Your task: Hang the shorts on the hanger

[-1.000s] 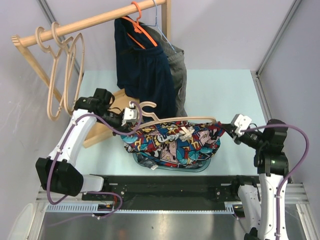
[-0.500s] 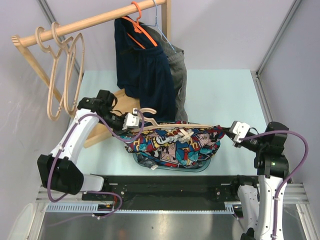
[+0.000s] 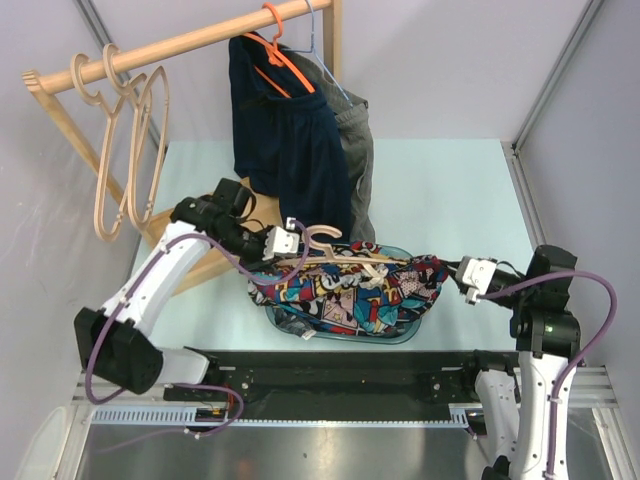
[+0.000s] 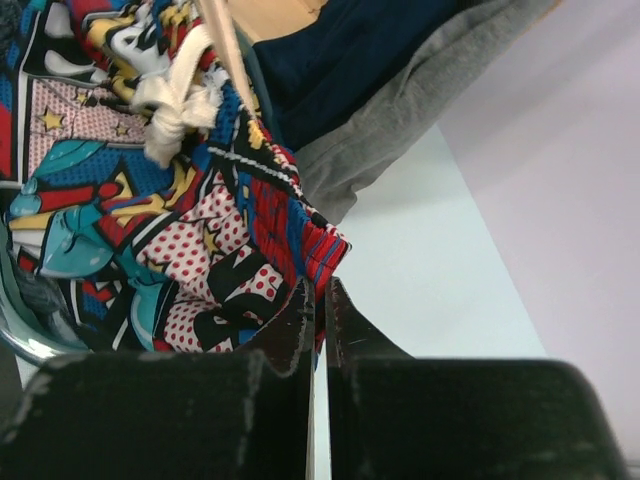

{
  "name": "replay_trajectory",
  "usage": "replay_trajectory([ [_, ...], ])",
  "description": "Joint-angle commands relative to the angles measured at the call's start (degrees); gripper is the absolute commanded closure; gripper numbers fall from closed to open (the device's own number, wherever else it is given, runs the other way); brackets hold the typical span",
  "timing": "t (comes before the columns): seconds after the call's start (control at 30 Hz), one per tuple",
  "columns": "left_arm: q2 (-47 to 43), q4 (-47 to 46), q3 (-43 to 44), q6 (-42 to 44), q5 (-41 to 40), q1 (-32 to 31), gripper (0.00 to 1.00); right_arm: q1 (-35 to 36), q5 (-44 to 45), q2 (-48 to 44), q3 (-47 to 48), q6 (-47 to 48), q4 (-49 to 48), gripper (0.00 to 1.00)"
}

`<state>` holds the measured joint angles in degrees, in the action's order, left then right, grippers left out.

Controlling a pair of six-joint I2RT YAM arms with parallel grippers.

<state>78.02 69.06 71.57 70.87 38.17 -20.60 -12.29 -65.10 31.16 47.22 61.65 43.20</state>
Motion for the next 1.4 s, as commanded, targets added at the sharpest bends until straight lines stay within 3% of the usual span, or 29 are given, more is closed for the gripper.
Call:
replay_trajectory([
  [0.0,-9.08,-4.35,-1.60,-3.73,0.58,0.65,1.00,0.69,0.85,-1.10,2.79,17.69,7.84,1.00],
  [0.1,-15.32,-9.27,-5.90,-4.08,2.25,0.74,1.00,1.04,0.76,-1.36,2.87,28.07,17.94,1.00],
  [0.33,-28.77,-21.76,-17.58,-3.11,0.50,0.65,1.00,0.69,1.47,-3.47,1.47,35.82,22.19,0.97],
  [0.37,-29.76,-23.42,-18.48,-2.76,0.32,0.56,1.00,0.69,1.47,-3.99,1.38,36.00,22.45,0.89],
  [0.43,-32.04,-25.02,-20.58,-2.49,-0.47,0.56,1.00,0.61,1.91,-4.17,1.29,37.49,24.21,0.65],
  [0.47,-32.75,-26.68,-21.20,-2.58,-0.73,0.47,1.00,0.61,1.99,-4.26,1.29,37.67,24.73,0.58],
  [0.5,-33.28,-27.39,-22.08,-2.84,-1.08,0.47,1.00,0.61,2.26,-4.26,1.38,35.49,24.39,0.45],
  [0.6,-32.93,-26.52,-21.48,-2.40,-0.39,0.47,1.00,0.69,2.79,-4.53,1.38,22.36,16.33,0.30],
  [0.67,-30.92,-25.73,-20.16,-4.86,0.32,0.47,1.00,0.96,2.96,-4.18,1.47,14.16,7.58,0.27],
  [0.73,-27.24,-24.07,-16.92,-8.62,2.42,0.47,1.00,1.92,3.14,-3.39,1.73,0.01,0.60,0.27],
  [0.87,-17.48,-17.30,-4.21,-15.83,7.96,0.47,1.00,6.73,5.58,1.09,5.23,-19.69,-15.82,0.28],
  [1.03,-9.91,-16.23,8.04,-30.66,9.82,0.56,1.00,18.51,11.30,12.05,14.90,-27.45,-17.01,0.29],
  [1.1,-7.98,-14.32,13.14,-32.72,10.51,0.56,1.00,24.21,15.60,14.71,18.58,-30.43,-17.97,0.29],
  [1.2,-6.92,-12.29,18.24,-35.53,10.26,0.56,1.00,28.37,20.35,19.02,22.55,-34.21,-20.87,0.28],
  [1.37,-7.09,-4.47,25.45,-35.36,9.99,0.56,1.00,28.82,23.61,22.01,25.37,-39.93,-27.99,0.22],
])
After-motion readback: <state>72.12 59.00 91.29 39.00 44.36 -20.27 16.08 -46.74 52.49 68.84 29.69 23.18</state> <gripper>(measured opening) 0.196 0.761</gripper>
